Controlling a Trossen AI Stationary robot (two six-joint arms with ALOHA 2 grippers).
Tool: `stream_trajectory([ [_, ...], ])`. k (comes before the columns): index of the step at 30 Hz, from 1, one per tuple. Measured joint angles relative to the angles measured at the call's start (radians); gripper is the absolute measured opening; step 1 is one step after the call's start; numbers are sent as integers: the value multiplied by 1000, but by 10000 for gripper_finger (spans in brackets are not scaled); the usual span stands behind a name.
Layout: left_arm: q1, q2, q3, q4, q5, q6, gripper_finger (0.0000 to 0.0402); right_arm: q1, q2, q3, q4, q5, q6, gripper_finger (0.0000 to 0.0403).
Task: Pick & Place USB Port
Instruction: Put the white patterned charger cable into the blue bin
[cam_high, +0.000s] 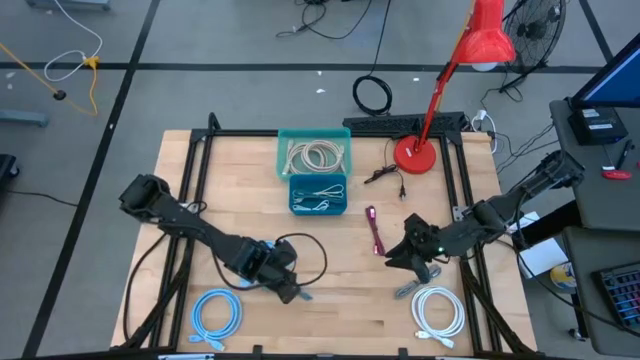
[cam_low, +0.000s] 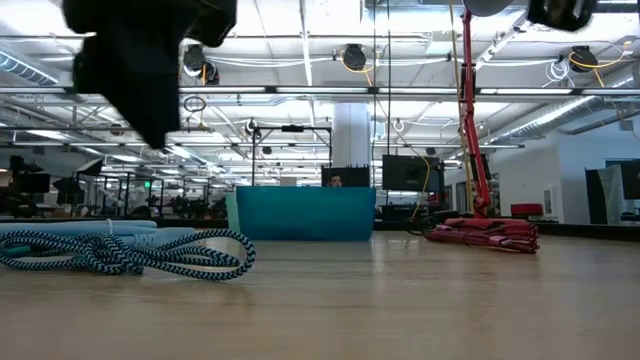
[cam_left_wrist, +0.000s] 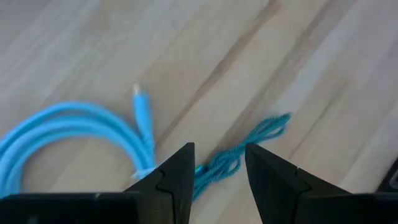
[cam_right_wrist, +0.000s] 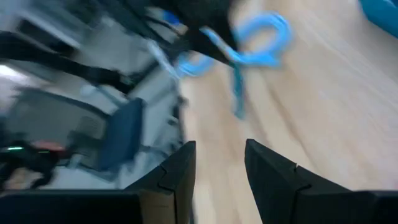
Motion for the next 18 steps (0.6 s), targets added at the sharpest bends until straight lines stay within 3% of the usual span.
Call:
stream_trajectory([
  [8,34,0,0,57,0,-7,145,-41,1,-1,-526,3,303,128],
  [14,34,0,0,68,0,16,145,-90,23,-1,-544,-8,297,128],
  [18,34,0,0,61,0,73,145,-102,42,-1,-479,-101,158,128],
])
